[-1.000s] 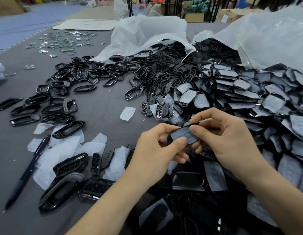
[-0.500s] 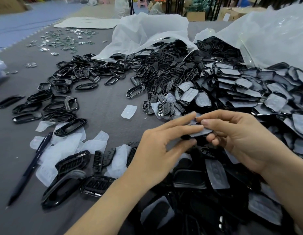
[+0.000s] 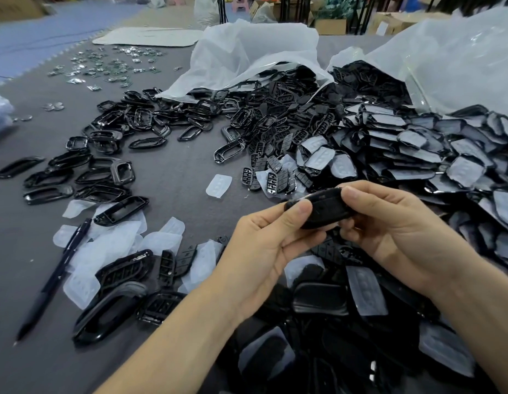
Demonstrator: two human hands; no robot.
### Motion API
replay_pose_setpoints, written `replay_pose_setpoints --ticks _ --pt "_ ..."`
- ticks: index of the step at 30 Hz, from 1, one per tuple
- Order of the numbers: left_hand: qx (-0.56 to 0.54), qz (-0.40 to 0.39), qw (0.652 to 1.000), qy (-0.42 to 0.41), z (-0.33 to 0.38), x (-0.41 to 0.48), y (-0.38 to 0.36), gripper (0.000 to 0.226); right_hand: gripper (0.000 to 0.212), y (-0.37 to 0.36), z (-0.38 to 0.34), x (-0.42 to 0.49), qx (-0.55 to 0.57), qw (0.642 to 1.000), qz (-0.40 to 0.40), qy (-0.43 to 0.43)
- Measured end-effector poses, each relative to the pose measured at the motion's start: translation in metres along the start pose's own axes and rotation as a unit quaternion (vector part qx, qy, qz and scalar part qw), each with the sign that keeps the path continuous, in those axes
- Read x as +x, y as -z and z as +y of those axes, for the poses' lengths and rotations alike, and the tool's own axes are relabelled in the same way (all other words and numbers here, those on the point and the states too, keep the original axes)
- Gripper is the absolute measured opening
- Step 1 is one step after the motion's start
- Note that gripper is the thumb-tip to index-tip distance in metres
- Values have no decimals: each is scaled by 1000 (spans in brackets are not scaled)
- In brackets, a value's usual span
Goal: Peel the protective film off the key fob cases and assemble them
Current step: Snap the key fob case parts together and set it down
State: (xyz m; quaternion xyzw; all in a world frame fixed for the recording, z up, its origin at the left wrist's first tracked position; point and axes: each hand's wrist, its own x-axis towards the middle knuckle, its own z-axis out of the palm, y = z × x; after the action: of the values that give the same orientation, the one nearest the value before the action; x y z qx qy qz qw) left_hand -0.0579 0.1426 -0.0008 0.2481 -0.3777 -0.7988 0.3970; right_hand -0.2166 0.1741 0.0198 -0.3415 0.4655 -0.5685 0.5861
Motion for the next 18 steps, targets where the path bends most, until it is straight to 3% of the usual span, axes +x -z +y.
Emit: replay_pose_setpoints --ticks 7,13,18 --pt "6 24 998 -50 -5 -4 -6 22 9 -3 6 0 53 998 -13 -10" --pt "2 33 999 -32 -7 -4 -8 28 6 0 11 4 125 989 -4 -78" --pt "-36 65 997 -3 -7 -3 -9 28 47 1 9 6 198 969 9 -146"
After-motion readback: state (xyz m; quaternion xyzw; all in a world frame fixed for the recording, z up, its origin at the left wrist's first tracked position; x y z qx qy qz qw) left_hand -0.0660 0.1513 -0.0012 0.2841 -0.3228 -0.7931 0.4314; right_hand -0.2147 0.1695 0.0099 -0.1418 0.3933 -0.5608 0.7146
